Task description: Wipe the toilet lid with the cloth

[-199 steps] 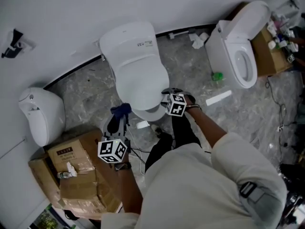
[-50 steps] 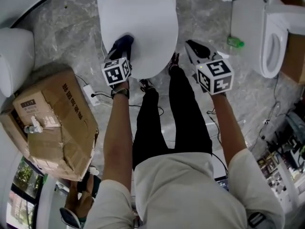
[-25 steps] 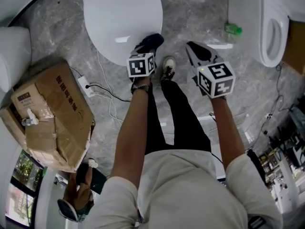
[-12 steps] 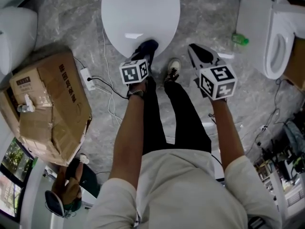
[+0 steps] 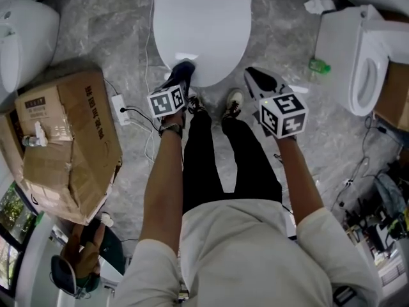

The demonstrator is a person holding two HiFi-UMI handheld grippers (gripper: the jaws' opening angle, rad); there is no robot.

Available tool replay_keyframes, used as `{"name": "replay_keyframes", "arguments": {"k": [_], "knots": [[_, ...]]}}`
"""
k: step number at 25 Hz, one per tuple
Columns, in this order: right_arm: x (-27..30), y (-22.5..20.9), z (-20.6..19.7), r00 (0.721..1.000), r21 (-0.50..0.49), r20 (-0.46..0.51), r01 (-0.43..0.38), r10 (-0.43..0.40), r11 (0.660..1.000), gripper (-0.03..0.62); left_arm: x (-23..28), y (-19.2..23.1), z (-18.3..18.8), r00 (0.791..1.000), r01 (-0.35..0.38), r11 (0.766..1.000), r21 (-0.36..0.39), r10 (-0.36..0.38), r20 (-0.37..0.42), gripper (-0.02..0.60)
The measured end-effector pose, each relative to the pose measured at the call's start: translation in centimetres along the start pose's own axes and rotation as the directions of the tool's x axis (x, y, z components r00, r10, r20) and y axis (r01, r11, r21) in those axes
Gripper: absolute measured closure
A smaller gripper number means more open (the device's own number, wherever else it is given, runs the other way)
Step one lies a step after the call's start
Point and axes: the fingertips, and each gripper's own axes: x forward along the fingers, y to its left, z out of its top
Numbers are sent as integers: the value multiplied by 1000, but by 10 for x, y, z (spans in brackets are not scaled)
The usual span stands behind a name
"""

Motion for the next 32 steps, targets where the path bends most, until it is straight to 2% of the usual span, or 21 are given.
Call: {"name": "replay_keyframes", "arguments": {"k": [9, 16, 22, 26, 32], "knots": [[-18, 46, 56, 995, -24, 92, -21, 23, 999, 546, -59, 5, 40, 996, 0, 997, 75, -7, 88, 499], [-45, 62, 76, 991, -10, 134, -20, 21, 1000, 546, -115, -30, 78, 977, 9, 989, 149, -41, 210, 499], [-76, 63, 110, 981, -10, 193, -3, 5, 1000, 546, -181, -64, 106, 942, 10, 982, 187, -72, 327, 499], [-96, 67, 145, 970, -57, 241, -1, 15, 998, 546, -219, -87, 134, 916, 10, 975, 223, -98, 390, 499], [-144, 75, 208, 934, -101, 357, 15, 23, 995, 546, -283, -129, 189, 852, 24, 960, 278, -165, 497, 499]]}}
